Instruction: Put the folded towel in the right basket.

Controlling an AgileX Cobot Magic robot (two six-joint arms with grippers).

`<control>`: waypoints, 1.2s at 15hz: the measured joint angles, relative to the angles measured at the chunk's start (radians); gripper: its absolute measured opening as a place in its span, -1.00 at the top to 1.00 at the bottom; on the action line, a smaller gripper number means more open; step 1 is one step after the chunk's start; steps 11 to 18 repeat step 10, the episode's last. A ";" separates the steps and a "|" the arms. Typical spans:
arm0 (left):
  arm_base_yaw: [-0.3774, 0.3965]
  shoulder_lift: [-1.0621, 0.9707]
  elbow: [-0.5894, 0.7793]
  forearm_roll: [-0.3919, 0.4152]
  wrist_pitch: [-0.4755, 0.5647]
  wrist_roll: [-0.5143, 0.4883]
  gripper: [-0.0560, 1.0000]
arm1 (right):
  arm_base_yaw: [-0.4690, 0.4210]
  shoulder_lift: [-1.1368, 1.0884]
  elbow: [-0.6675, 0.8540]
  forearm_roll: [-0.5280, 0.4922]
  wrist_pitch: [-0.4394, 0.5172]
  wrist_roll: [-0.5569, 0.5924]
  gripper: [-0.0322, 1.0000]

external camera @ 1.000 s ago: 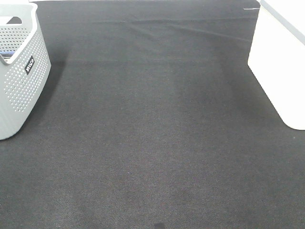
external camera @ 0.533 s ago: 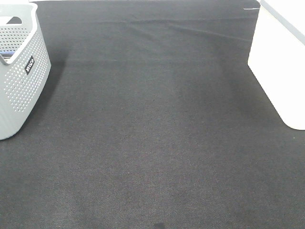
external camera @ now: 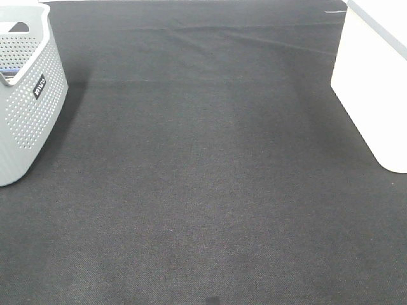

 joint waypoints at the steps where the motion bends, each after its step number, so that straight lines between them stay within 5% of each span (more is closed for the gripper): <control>1: 0.000 0.000 0.000 0.000 0.000 0.000 -0.94 | 0.000 0.000 0.000 0.000 0.000 0.000 -0.69; 18: 0.000 0.000 0.000 0.000 0.000 0.000 -0.94 | -0.001 0.000 0.000 0.000 0.000 0.000 -0.69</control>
